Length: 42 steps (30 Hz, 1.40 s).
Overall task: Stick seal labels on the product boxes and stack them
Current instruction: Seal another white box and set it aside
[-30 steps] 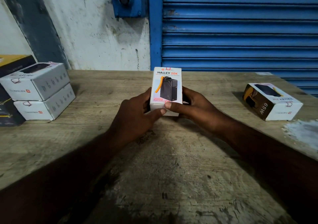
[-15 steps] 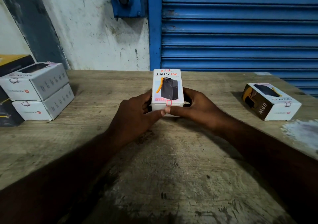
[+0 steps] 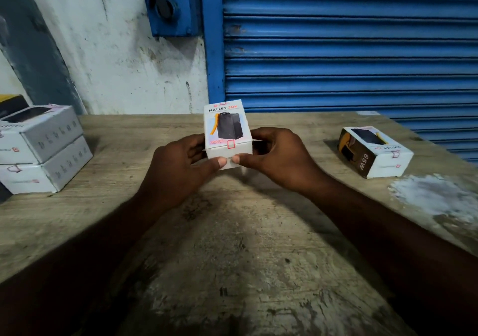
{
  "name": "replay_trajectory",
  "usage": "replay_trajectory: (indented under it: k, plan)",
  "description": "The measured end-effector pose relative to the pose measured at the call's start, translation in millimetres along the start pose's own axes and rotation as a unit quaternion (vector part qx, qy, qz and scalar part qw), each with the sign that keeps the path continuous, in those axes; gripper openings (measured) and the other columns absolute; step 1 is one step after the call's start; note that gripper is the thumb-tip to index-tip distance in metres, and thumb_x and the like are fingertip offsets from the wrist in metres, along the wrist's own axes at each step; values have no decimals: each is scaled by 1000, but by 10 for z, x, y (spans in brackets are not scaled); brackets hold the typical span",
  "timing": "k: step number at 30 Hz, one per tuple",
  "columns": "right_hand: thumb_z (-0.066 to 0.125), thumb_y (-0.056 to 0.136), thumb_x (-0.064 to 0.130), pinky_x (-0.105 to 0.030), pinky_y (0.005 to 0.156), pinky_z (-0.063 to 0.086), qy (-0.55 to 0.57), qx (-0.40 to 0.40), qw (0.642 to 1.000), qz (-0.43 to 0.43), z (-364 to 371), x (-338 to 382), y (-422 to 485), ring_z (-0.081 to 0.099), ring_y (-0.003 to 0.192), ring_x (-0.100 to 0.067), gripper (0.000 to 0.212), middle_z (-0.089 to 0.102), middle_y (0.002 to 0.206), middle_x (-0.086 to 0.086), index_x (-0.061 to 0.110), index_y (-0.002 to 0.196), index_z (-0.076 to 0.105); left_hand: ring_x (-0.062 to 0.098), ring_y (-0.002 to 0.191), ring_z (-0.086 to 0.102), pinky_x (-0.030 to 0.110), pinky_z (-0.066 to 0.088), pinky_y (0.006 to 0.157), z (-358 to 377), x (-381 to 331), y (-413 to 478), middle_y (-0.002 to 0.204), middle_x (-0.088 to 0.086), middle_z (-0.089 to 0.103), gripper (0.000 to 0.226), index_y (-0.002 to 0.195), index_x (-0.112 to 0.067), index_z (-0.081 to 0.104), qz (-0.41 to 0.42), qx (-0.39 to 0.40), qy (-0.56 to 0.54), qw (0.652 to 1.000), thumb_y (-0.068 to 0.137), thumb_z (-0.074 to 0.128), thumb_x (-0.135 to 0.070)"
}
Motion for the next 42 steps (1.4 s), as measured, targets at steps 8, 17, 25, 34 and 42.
replay_trajectory:
  k: [8,17,25,34,42]
  plan:
    - [91,69,41,-29,90,57,-71,-31,997,8,-454,200,-135,70,95,-2,54,76,106,8,22,116,73,-31,78,55,-7,36,72,30,-501,36,101,-18,67,33,119,-21,73,26,-13,27,999,87,76,-26]
    - [92,70,33,-30,79,56,-94,-37,994,43,-1384,3,-441,71,80,0,51,78,88,13,28,117,74,1,91,68,16,48,81,683,-1242,74,103,-9,77,32,110,-27,78,56,1,92,994,84,75,-46]
    - [91,70,13,-16,73,54,-75,-82,989,95,-2238,-300,-809,69,77,-4,35,78,89,5,19,103,79,7,86,70,26,54,81,1482,-1809,76,96,-3,78,31,102,-19,79,49,22,79,995,79,82,-40]
    - [92,68,8,-46,93,57,-64,-147,979,123,-3000,-753,-1074,74,94,-21,41,78,98,-6,11,106,77,16,96,69,27,50,82,2317,-2184,184,101,2,75,41,105,-14,70,10,39,44,998,76,86,-38]
    - [88,72,3,-39,90,58,-65,-158,974,150,-3276,-1164,-1161,73,94,-23,44,77,101,-8,7,113,74,16,99,70,31,54,87,2865,-2225,190,108,1,74,43,111,-14,68,18,60,54,997,76,86,-31]
Point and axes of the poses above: each hand's wrist, its own y-axis towards the middle knuckle, its own z-axis out of the palm, x = y × z, the point moved 9 cm from there along y, towards the middle knuckle
